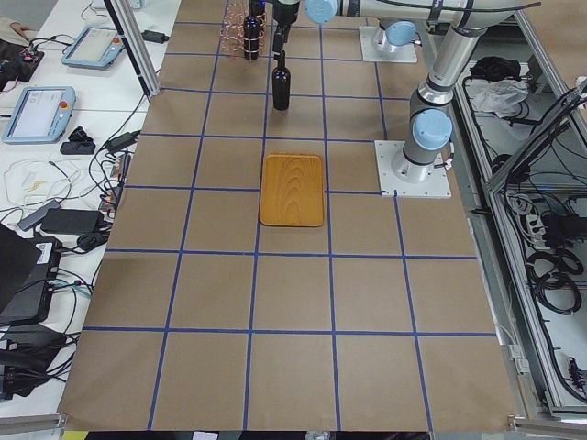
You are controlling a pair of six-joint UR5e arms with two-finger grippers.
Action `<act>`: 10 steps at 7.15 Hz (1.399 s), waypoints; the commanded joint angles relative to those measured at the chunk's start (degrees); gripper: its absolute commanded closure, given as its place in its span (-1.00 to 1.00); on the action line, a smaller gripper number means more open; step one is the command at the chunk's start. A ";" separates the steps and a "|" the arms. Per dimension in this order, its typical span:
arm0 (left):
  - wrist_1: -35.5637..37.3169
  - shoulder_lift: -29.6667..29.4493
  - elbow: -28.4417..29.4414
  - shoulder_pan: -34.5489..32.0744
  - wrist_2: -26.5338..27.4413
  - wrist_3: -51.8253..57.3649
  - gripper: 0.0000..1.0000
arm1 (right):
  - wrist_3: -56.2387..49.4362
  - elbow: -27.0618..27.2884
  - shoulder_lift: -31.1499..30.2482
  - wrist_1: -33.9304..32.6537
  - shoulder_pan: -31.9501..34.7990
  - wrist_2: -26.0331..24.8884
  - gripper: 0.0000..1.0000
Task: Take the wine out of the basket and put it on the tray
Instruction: 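Move the left gripper over the standing bottle and lower onto its neck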
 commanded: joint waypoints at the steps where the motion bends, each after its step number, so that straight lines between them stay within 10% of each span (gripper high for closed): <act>1: 4.03 -4.55 -0.04 -4.41 -1.05 -0.69 -1.00 | 5.42 -0.55 0.30 -0.37 0.74 -1.13 -1.00; 10: 7.03 -11.16 -0.04 -6.63 -0.26 1.94 -0.59 | 7.75 0.59 1.53 -4.58 5.58 -0.70 -1.00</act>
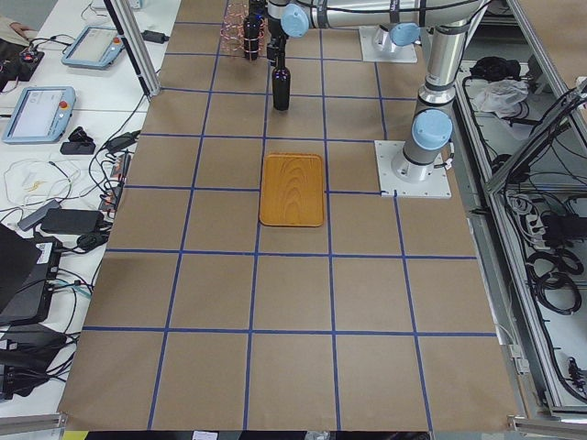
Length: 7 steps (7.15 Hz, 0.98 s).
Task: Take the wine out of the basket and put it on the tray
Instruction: 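Move the left gripper over the standing bottle and lower onto its neck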
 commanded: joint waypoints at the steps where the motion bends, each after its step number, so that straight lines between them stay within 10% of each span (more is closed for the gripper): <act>1: 0.44 -0.78 -0.10 0.00 0.06 0.22 -0.40 | -0.02 0.01 0.00 -0.02 0.00 -0.23 -1.00; 7: -1.05 -0.60 0.08 0.09 0.24 0.22 -0.36 | 0.07 1.32 -0.61 -0.02 0.00 -0.32 -1.00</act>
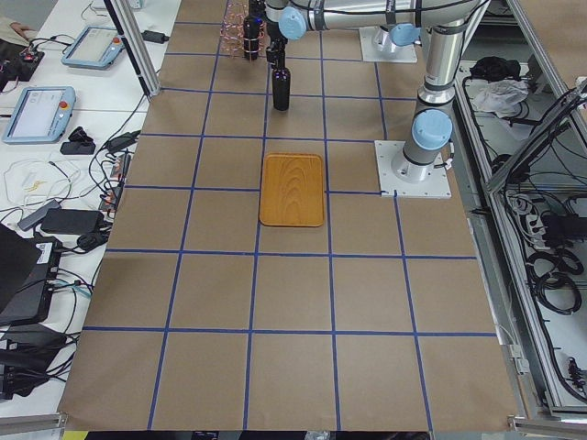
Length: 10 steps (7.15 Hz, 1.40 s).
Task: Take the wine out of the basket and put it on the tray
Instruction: 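Move the left gripper over the standing bottle and lower onto its neck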
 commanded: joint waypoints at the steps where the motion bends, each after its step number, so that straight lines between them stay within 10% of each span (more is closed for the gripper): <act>1: -0.33 0.01 0.09 0.01 0.00 0.00 -0.35 | -0.09 0.82 -0.37 -0.07 0.00 -0.11 -1.00; 4: -0.68 0.01 0.09 0.01 0.00 0.53 0.89 | -0.26 0.82 -0.29 -0.68 0.00 -0.02 -1.00; 5: -0.68 0.01 0.09 0.01 -0.09 0.79 1.00 | -0.18 0.90 -0.37 -0.95 -0.09 -0.11 -1.00; 7: -0.77 -0.17 0.09 0.01 -0.09 1.93 1.00 | -0.26 0.90 -0.29 -0.95 0.00 -0.11 -1.00; 9: -1.64 -0.17 0.09 0.01 -0.09 1.93 -0.24 | -0.18 0.90 -0.29 -1.04 0.00 0.15 -1.00; 10: -2.78 -0.08 0.09 0.01 0.00 1.93 -0.32 | -0.26 0.90 -0.29 -1.04 0.00 0.07 -1.00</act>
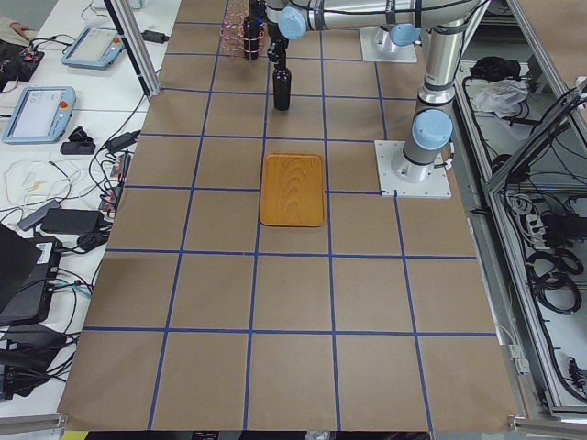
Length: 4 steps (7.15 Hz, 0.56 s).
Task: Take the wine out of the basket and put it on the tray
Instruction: 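Close the left gripper on the bottle neck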
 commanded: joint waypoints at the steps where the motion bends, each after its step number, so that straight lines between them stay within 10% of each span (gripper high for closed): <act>1: -1.36 0.10 0.03 0.00 0.05 0.02 -0.37 | -0.06 0.00 0.00 -0.01 0.01 -0.23 -1.00; 4: -2.25 0.54 0.12 0.00 0.05 0.02 -0.16 | 0.11 0.00 -0.09 -0.01 0.01 0.12 -1.00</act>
